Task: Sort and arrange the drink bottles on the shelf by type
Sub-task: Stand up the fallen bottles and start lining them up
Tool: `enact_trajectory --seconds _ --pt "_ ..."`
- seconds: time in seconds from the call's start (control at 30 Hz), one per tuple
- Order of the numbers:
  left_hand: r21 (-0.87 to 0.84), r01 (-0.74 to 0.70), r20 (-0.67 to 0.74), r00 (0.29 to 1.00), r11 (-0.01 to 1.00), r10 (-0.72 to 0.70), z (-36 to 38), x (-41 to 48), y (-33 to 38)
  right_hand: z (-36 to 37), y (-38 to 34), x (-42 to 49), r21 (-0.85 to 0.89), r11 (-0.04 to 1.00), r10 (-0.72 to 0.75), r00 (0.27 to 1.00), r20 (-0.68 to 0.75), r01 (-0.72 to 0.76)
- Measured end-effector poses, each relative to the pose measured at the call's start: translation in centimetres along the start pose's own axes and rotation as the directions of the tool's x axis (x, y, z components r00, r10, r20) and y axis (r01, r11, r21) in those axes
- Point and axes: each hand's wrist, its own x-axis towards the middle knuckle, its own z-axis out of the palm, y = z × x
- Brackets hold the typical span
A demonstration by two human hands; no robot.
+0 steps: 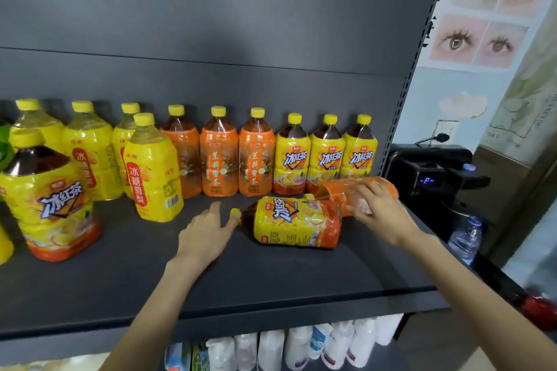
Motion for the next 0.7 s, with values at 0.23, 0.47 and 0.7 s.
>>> enact_trajectory --seconds 0.23,0.47,0.7 --pt "-0.412 0.166 0.194 0.977 0.896 -0.092 2.1 2.9 0.7 0.2 2.1 5.9 0.02 0.999 -0.05 0.987 0.15 0.047" --pt "-0.839 0.355 0.286 0.933 0.412 -0.22 4.3 3.6 1.8 2.6 3.4 9.4 -0.01 0.992 -0.109 0.913 0.394 0.123" --pt "-0.928 0.198 0.072 0.927 0.316 -0.369 3.2 4.5 4.9 2.4 4.4 10.9 -0.062 0.979 -0.135 0.847 0.513 0.194"
